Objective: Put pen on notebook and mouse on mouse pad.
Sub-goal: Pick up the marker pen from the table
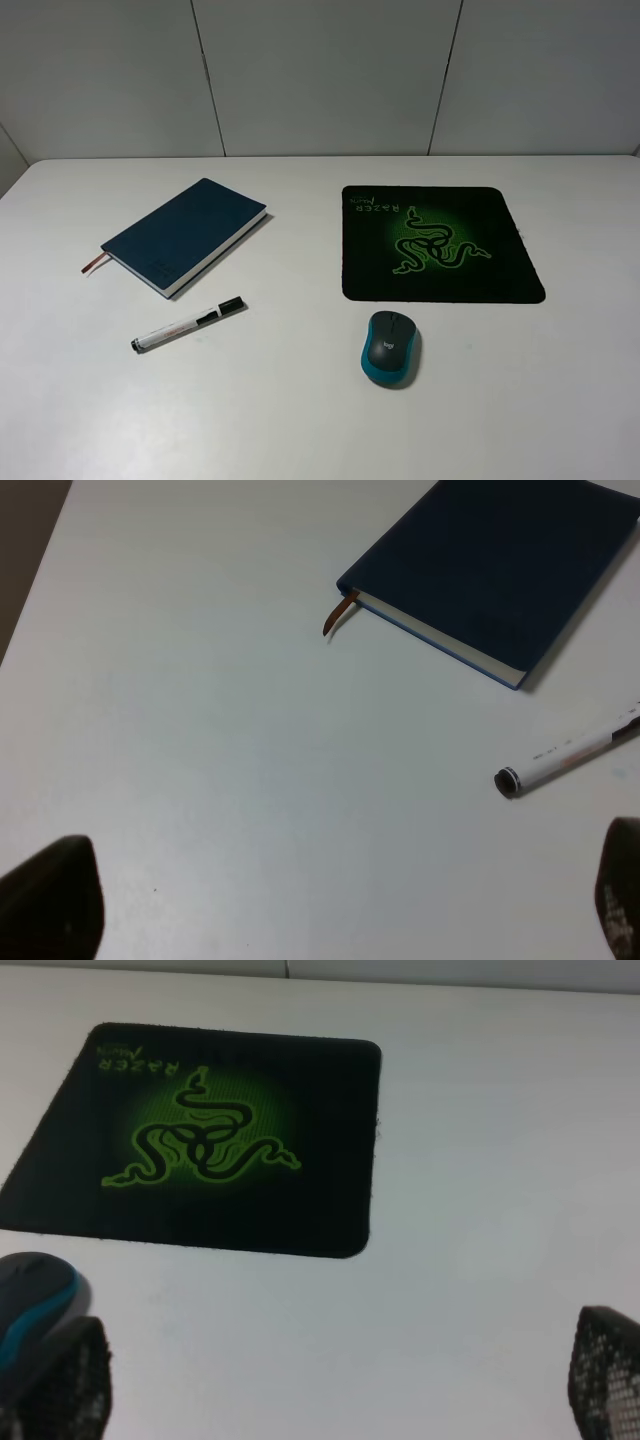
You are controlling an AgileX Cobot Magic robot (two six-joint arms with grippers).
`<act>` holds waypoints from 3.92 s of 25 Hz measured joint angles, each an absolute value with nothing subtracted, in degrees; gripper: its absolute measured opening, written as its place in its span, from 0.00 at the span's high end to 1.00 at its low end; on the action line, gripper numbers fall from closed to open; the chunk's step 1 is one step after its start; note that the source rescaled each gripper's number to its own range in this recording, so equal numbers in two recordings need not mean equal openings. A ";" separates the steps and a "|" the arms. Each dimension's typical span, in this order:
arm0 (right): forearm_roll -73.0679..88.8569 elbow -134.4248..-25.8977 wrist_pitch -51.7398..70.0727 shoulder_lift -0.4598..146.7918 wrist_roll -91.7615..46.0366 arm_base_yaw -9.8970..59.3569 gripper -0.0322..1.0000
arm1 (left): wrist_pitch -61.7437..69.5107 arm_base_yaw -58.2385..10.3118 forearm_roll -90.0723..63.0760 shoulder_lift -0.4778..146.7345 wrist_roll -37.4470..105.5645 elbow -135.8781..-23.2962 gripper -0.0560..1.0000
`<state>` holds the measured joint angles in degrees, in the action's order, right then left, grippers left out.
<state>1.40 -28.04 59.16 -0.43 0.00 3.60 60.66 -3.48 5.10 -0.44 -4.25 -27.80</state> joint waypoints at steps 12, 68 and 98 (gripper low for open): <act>1.40 -28.04 59.16 -0.43 0.00 3.60 0.00 | 60.66 -3.48 5.10 -0.44 -4.25 -27.80 0.02; 1.40 -28.04 59.16 -0.43 0.00 3.60 0.00 | 58.57 -29.83 5.11 77.73 6.80 -51.91 0.01; 1.40 -28.04 59.16 -0.43 0.00 3.60 0.00 | 39.89 -30.75 1.69 100.53 21.81 -51.96 0.01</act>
